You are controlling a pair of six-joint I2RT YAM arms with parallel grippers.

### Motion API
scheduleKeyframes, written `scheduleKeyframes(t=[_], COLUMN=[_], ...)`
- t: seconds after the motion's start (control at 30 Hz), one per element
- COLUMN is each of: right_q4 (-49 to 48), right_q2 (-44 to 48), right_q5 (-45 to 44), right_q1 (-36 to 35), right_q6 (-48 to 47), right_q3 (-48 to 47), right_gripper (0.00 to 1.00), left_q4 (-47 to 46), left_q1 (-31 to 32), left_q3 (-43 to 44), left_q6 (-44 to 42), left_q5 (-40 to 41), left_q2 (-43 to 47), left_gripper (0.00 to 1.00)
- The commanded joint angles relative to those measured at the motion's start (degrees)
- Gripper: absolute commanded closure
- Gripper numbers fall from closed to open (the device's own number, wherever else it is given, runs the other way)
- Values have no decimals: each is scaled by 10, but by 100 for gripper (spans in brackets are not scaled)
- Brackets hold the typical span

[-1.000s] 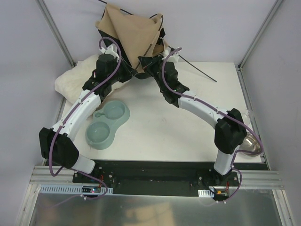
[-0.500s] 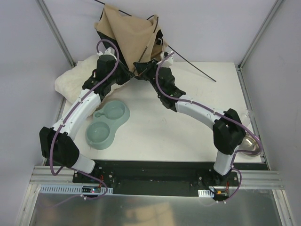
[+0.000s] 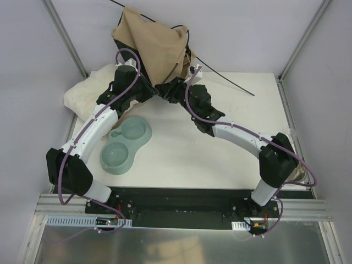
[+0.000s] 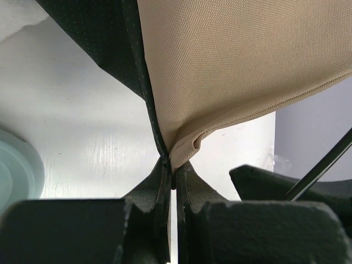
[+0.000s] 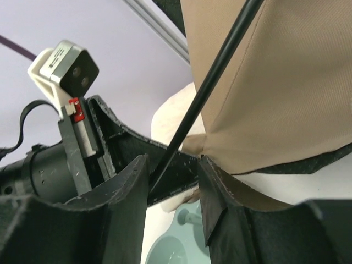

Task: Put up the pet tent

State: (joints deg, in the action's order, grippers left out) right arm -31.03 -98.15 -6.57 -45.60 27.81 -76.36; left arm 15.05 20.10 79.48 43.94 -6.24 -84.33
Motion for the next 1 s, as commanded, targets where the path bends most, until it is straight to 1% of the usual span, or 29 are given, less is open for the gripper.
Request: scheduleKeyframes(t=[0.0, 0.27, 0.4, 0.5, 0.53, 0.63, 0.73, 0.83, 0.97], right_q4=[37, 40, 40, 24, 14, -29, -64, -69, -80], right_q2=[40, 24, 7, 8, 11, 34, 52, 60, 60], right_q5=[38, 50, 50, 60, 80, 97, 100, 103, 111], right_q1=[-1, 0, 3, 10, 11, 17, 18, 19, 22], right_q6=[0, 24, 30, 36, 37, 28, 28, 29, 32], right_q3=[24, 5, -12, -7, 0, 36, 60, 57, 57], right_gripper=[56, 65, 65, 64, 64, 56, 52, 51, 53], left_q4=[-44, -44, -43, -41, -40, -37, -34, -33, -33], left_q1=[-23, -24, -24, -24, -25, -25, -26, -27, -28], left_q3=[6, 0, -2, -2, -2, -4, -6, -6, -6], left_q6=[-3, -8, -16, -24, -25, -31, -33, -35, -38], left_q5=[11, 3, 1, -3, -3, -7, -8, -11, -12], left_q2=[7, 4, 7, 9, 10, 9, 8, 8, 8], left_gripper=[100, 100, 100, 100, 100, 100, 100, 100, 100])
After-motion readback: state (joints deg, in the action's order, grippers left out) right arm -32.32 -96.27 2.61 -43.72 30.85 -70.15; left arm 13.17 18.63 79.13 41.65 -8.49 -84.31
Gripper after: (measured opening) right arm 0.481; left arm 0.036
